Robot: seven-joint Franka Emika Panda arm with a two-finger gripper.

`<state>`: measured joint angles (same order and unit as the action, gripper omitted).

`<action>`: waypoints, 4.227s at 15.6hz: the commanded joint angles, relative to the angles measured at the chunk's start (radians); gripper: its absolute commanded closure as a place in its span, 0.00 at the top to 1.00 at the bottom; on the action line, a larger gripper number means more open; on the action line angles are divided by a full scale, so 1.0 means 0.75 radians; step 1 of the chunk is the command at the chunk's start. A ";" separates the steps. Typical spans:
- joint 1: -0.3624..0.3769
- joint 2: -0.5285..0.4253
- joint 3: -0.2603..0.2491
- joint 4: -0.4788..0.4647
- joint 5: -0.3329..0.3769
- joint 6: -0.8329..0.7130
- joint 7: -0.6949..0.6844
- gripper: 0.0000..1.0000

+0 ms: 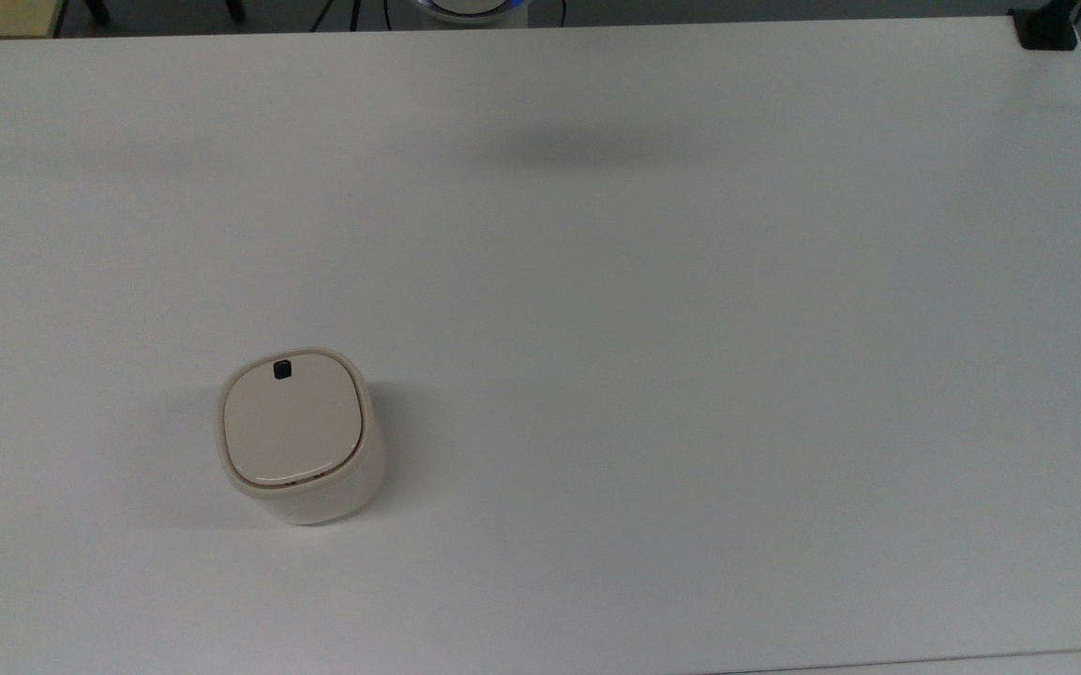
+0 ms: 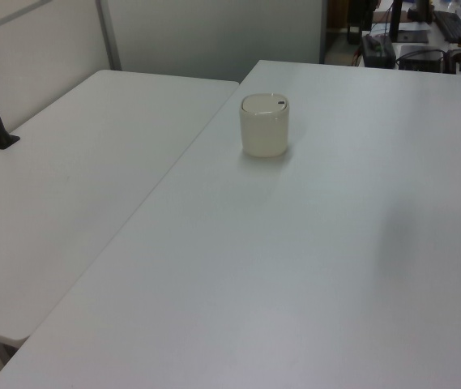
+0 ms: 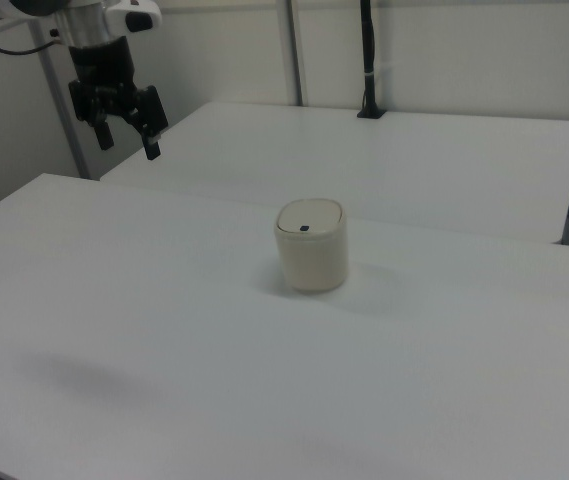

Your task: Open the trash bin

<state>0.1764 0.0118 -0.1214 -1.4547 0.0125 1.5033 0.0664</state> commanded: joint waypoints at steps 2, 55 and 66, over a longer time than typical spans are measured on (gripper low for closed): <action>0.029 -0.028 -0.008 -0.075 -0.021 0.047 0.022 1.00; 0.029 0.291 -0.106 -0.081 -0.139 0.826 0.294 0.00; 0.031 0.493 -0.259 -0.108 -0.180 1.121 0.552 0.00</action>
<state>0.1861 0.3690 -0.2956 -1.5074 -0.0929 2.3090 0.4481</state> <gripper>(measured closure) 0.991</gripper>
